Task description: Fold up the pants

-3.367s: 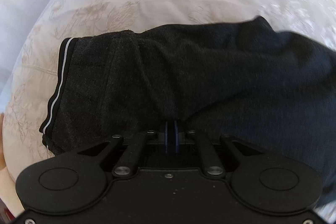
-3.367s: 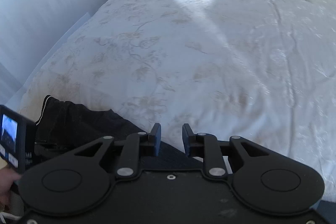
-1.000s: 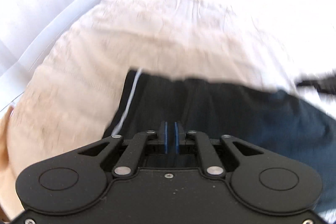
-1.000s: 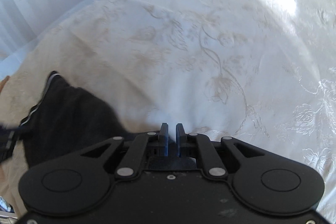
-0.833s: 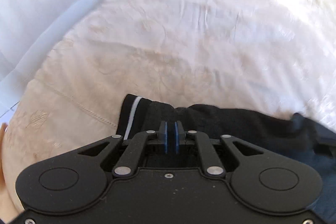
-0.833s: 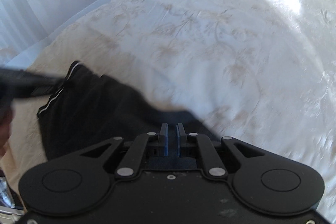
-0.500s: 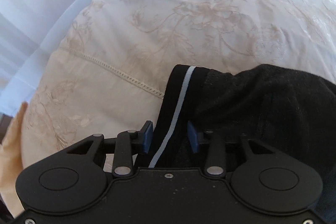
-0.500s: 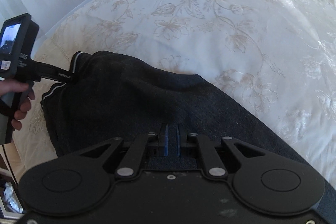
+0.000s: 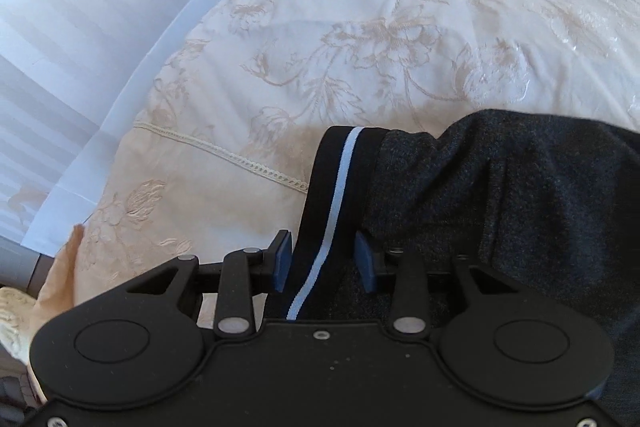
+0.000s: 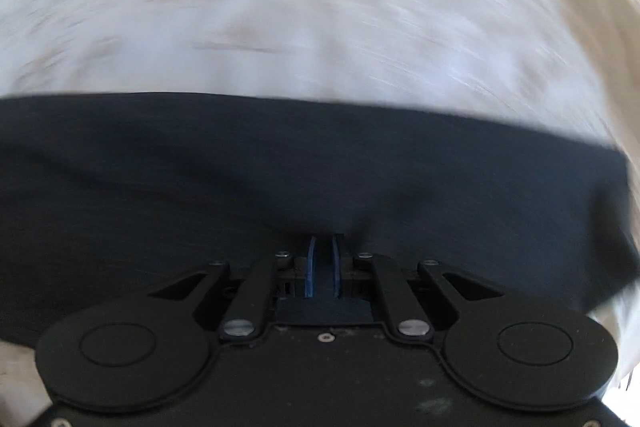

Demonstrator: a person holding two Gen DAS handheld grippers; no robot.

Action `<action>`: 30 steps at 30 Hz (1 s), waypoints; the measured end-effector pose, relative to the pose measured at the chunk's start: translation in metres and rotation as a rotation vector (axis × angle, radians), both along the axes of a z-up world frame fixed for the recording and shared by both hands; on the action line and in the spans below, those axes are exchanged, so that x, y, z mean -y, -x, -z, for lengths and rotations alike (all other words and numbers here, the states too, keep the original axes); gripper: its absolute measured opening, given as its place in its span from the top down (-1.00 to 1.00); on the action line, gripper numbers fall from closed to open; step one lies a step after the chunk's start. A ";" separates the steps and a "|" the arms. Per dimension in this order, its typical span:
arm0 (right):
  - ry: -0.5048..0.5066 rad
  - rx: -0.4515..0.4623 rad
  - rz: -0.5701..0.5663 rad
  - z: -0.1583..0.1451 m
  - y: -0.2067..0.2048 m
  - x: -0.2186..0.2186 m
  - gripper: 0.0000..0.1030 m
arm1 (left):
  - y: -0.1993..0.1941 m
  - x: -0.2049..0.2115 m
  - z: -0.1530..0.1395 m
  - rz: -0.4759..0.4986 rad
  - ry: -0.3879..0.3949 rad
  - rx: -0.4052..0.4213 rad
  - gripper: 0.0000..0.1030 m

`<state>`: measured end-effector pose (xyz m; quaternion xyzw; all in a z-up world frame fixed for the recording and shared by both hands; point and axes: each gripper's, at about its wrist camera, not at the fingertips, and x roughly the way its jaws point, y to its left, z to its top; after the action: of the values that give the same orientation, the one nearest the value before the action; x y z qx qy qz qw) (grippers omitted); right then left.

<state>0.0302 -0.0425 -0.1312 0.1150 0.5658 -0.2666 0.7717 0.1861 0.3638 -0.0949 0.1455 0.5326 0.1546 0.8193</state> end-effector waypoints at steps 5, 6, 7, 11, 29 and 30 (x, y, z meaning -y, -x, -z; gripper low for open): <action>0.020 0.017 0.199 -0.016 0.077 0.062 0.82 | 0.034 0.043 -0.037 0.036 0.040 0.056 0.21; 0.016 0.048 0.240 -0.022 0.091 0.073 0.81 | 0.045 0.058 -0.042 0.066 0.052 0.063 0.21; 0.009 0.077 0.284 -0.027 0.106 0.082 0.77 | 0.056 0.074 -0.047 0.097 0.069 0.068 0.21; -0.008 0.143 0.260 -0.040 0.127 0.103 0.70 | 0.096 0.151 -0.047 0.256 0.150 0.030 0.19; -0.013 0.229 0.083 -0.046 0.101 0.256 0.68 | 0.149 0.385 -0.034 0.533 0.215 -0.035 0.17; -0.030 0.239 0.047 -0.047 0.091 0.259 0.68 | 0.146 0.393 -0.035 0.537 0.211 -0.030 0.17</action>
<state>-0.0605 -0.3014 -0.0846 0.1710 0.4708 -0.2606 0.8254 0.0400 -0.0293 -0.0598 0.1973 0.5002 -0.1264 0.8336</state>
